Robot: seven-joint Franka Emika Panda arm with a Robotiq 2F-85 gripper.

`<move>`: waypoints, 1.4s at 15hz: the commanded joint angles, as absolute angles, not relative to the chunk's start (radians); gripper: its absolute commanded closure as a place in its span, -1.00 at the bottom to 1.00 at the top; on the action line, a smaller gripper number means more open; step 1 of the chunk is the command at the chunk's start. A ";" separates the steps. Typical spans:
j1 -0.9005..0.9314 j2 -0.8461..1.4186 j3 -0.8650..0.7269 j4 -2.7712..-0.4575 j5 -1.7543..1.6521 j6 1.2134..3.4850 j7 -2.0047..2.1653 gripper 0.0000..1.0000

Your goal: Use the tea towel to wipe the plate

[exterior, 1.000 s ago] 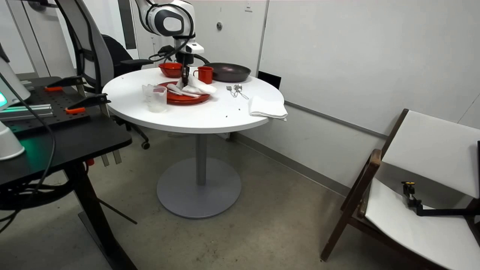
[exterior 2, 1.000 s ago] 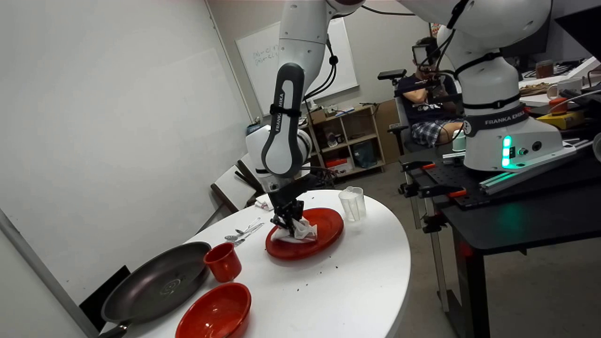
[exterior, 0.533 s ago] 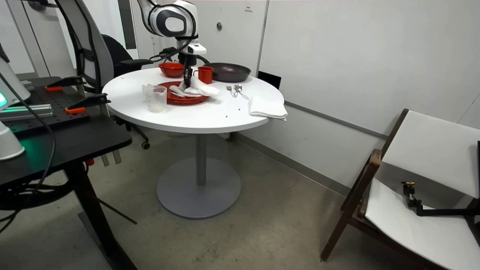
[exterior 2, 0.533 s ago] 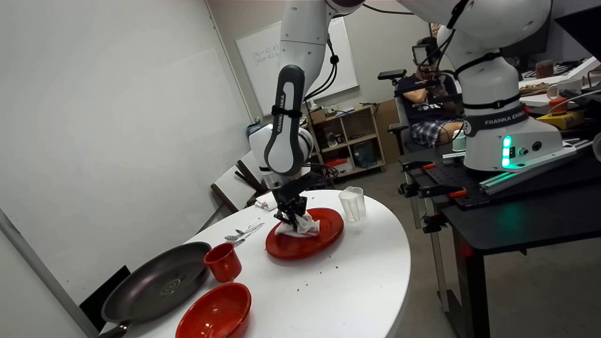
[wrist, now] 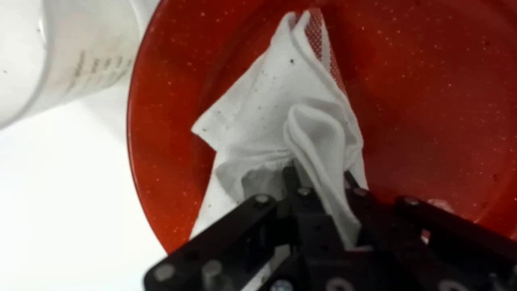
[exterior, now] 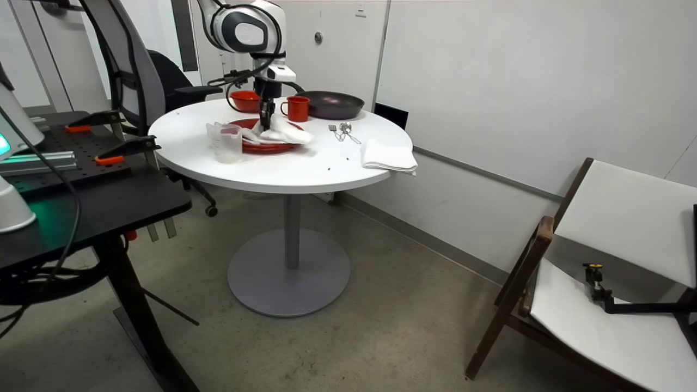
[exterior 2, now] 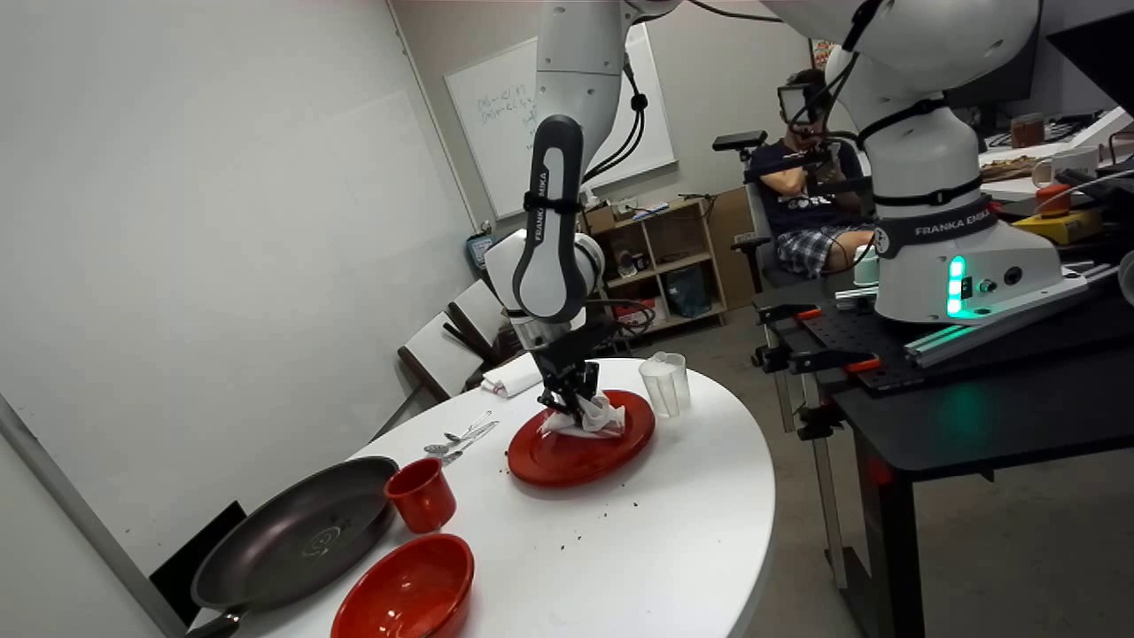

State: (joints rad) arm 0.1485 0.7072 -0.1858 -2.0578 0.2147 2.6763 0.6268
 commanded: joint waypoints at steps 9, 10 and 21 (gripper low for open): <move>0.100 0.710 -0.047 -2.085 0.271 2.743 0.583 0.93; 0.093 0.718 -0.023 -2.076 0.284 2.761 0.574 0.92; 0.085 0.735 0.059 -2.081 0.363 3.023 0.507 0.91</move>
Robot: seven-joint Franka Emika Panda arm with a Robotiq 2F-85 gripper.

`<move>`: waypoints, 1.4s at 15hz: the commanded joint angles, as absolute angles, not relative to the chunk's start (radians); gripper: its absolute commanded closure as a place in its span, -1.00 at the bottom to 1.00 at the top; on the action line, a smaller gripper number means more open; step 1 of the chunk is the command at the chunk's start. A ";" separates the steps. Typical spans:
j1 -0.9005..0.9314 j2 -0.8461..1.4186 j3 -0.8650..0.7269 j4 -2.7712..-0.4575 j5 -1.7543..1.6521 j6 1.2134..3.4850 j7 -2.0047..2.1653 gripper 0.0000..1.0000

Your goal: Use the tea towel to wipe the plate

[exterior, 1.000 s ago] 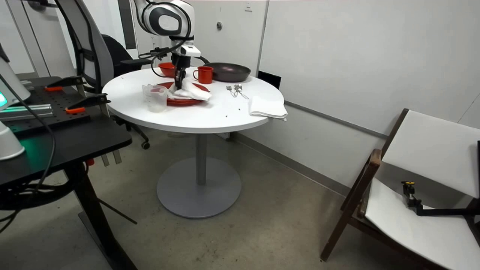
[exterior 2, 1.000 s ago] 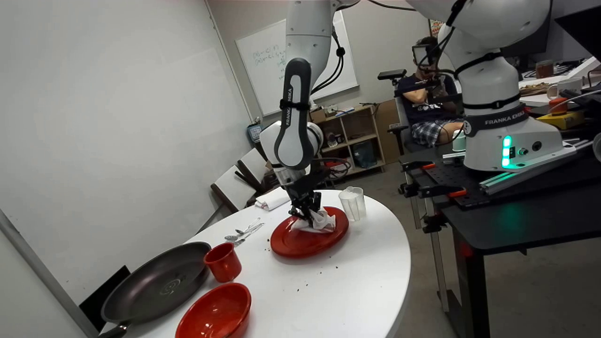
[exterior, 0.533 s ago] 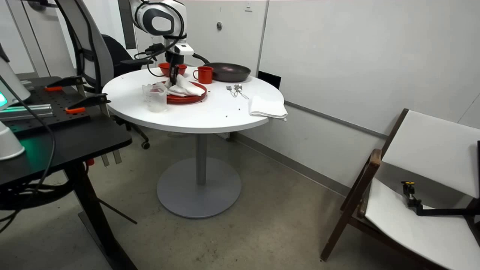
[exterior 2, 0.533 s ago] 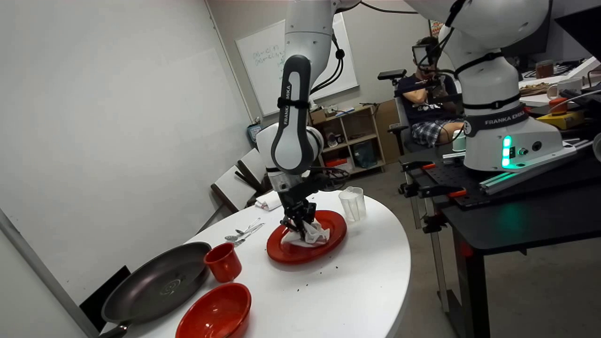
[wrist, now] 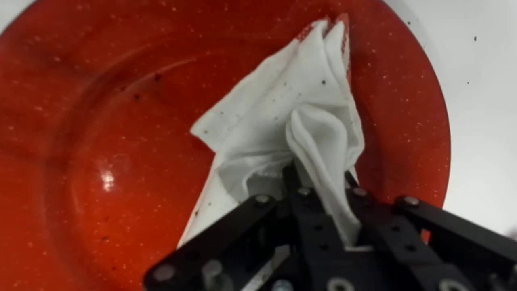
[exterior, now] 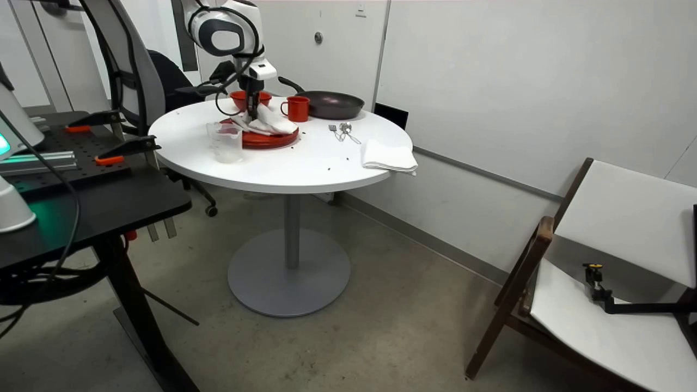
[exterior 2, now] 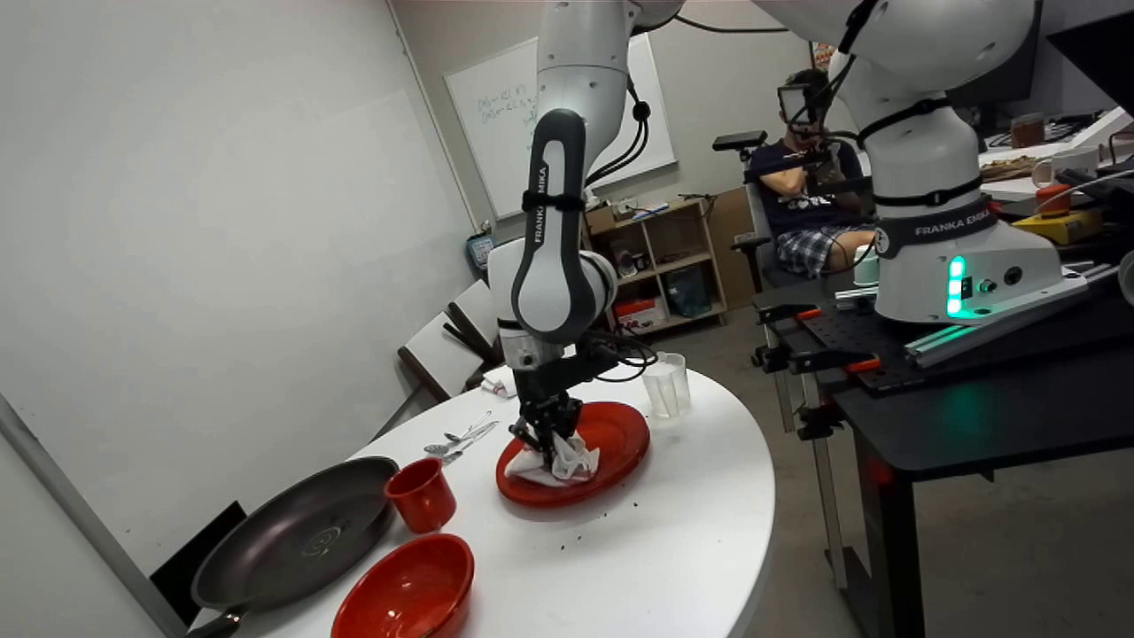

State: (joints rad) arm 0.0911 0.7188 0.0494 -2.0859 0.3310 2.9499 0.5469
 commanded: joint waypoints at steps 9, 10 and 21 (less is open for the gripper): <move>0.293 0.746 -0.165 -2.113 0.345 3.146 0.566 0.90; 0.321 0.746 -0.195 -2.115 0.342 3.128 0.572 0.90; 0.415 0.702 -0.275 -2.127 0.263 2.883 0.602 0.91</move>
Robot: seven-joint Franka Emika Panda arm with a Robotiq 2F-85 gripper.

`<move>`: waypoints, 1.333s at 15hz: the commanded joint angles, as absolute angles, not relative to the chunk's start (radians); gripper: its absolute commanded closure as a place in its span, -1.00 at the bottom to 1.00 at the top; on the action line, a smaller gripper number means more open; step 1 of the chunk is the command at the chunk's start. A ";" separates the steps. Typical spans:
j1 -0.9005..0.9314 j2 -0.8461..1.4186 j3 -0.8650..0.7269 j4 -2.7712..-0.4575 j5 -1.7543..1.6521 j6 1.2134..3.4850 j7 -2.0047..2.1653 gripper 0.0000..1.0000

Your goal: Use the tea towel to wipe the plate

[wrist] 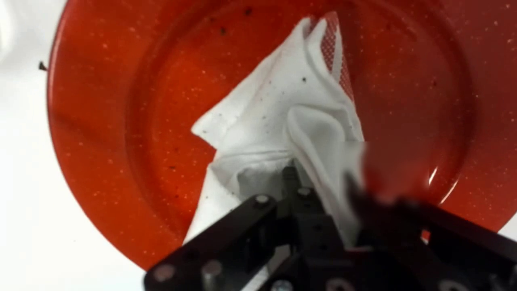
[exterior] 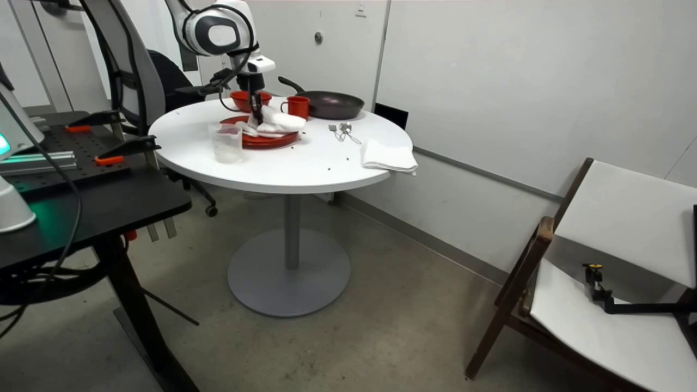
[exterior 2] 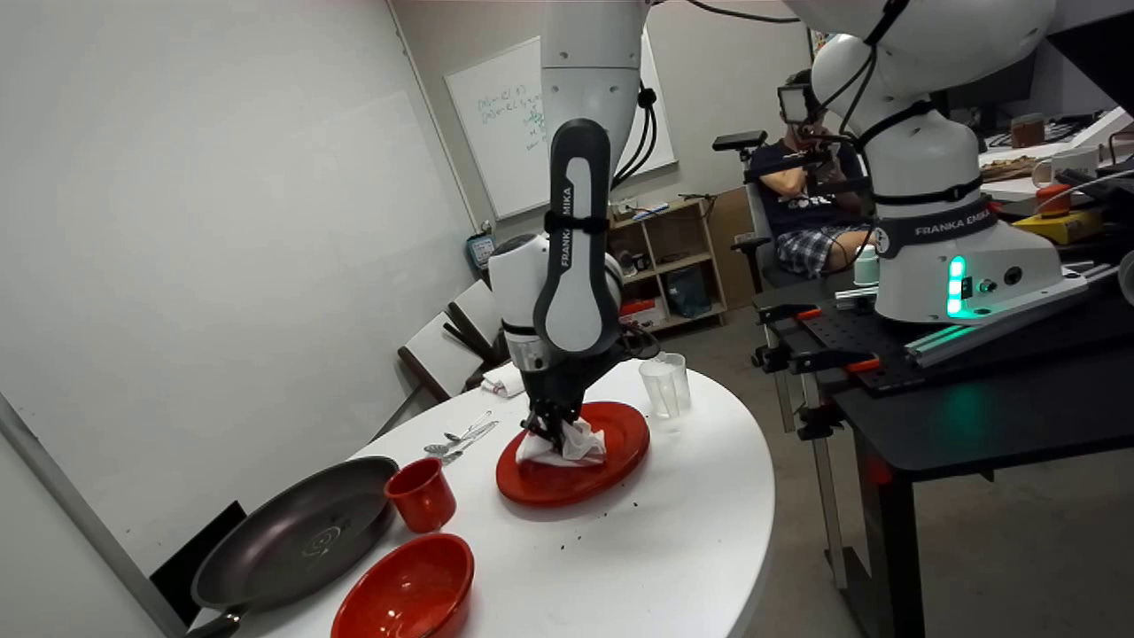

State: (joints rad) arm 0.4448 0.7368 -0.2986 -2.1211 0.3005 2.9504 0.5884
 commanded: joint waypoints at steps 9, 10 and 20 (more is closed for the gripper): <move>0.313 0.671 -0.209 -2.110 0.198 2.704 0.599 0.92; 0.309 0.672 -0.209 -2.107 0.190 2.692 0.604 0.92; 0.372 0.732 -0.322 -2.073 -0.010 2.662 0.750 0.92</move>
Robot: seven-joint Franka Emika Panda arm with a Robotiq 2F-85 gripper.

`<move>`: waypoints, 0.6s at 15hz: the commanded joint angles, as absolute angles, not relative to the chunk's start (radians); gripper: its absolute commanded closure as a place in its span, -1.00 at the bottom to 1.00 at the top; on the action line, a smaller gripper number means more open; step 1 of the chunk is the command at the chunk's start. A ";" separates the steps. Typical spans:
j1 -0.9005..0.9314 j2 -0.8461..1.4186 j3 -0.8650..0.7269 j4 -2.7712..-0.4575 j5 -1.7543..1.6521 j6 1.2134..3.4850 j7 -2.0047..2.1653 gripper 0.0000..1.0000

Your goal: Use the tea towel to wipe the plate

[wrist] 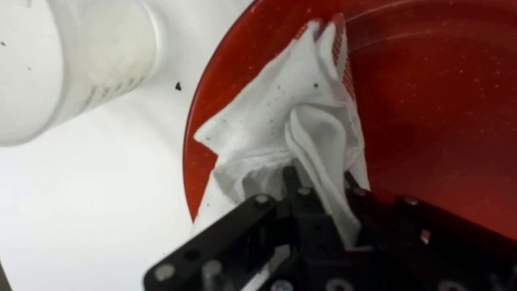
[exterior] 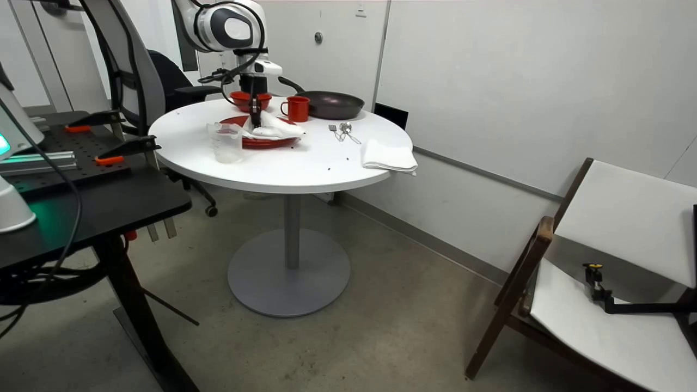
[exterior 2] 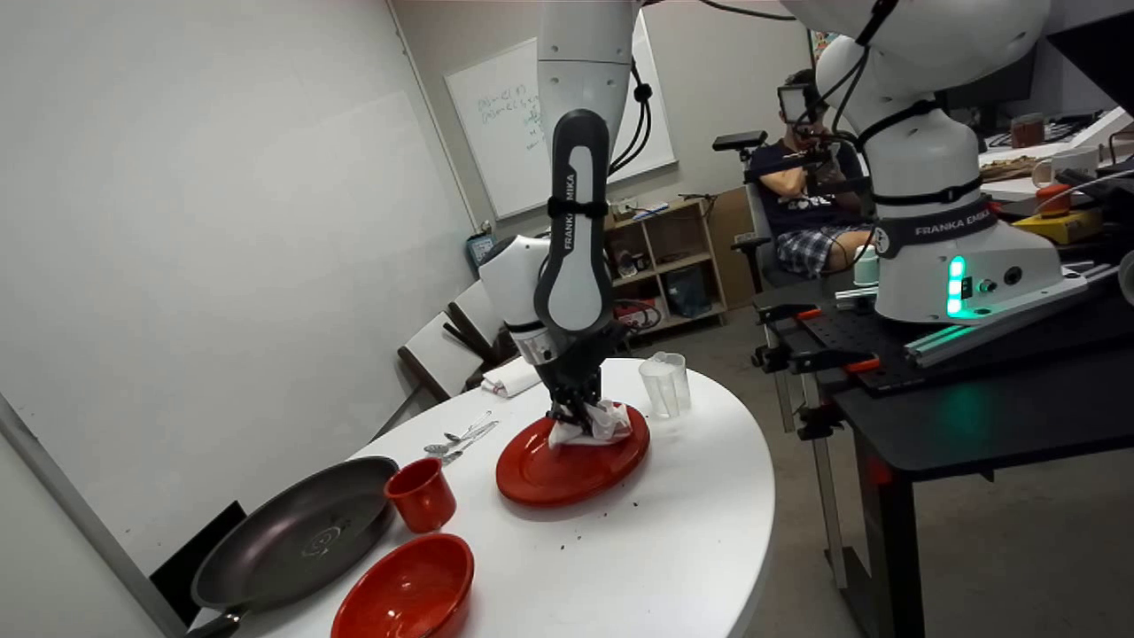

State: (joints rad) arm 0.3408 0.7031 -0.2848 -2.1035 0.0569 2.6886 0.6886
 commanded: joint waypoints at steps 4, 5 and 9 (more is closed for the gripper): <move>0.368 0.733 -0.309 -2.071 -0.044 2.702 0.759 0.90; 0.363 0.732 -0.304 -2.072 -0.046 2.716 0.755 0.90; 0.360 0.737 -0.296 -2.074 -0.036 2.820 0.743 0.90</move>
